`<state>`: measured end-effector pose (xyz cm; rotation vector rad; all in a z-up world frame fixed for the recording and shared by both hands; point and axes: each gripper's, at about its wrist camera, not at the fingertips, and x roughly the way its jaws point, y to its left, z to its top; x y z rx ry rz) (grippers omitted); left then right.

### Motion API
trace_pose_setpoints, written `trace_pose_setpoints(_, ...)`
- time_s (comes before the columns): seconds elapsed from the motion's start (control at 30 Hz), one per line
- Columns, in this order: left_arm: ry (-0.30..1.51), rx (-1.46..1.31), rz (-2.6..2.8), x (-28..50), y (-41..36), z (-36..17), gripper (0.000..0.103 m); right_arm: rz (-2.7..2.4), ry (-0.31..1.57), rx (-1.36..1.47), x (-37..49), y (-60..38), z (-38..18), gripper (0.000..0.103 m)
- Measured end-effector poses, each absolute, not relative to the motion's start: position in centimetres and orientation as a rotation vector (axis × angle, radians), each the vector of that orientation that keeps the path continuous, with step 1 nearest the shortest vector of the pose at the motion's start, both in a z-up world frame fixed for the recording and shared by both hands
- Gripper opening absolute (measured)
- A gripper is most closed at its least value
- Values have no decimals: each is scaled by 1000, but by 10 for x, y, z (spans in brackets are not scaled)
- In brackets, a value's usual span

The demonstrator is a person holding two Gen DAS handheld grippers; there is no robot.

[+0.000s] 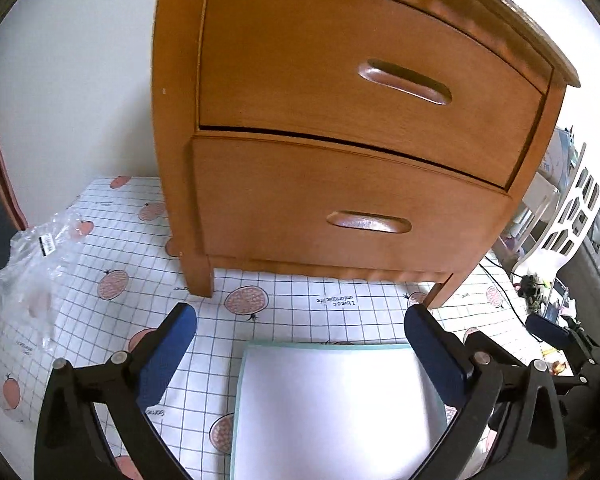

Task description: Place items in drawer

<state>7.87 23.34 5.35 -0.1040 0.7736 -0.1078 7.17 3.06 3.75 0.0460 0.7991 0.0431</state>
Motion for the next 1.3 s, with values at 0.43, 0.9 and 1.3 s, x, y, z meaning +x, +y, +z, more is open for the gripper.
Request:
trace_pose_setpoints(0.43, 785, -108, -135, 39, 237, 53, 103, 35, 815, 18, 34, 27, 37, 103)
trace_pose_setpoints(0.9, 823, -42, -87, 10, 231, 33, 103, 15, 878, -16, -4, 27, 11, 103)
trace_pose_setpoints(1.3, 871, -3, -89, -14, 230, 2, 103, -1, 944, 0, -21, 29, -19, 103)
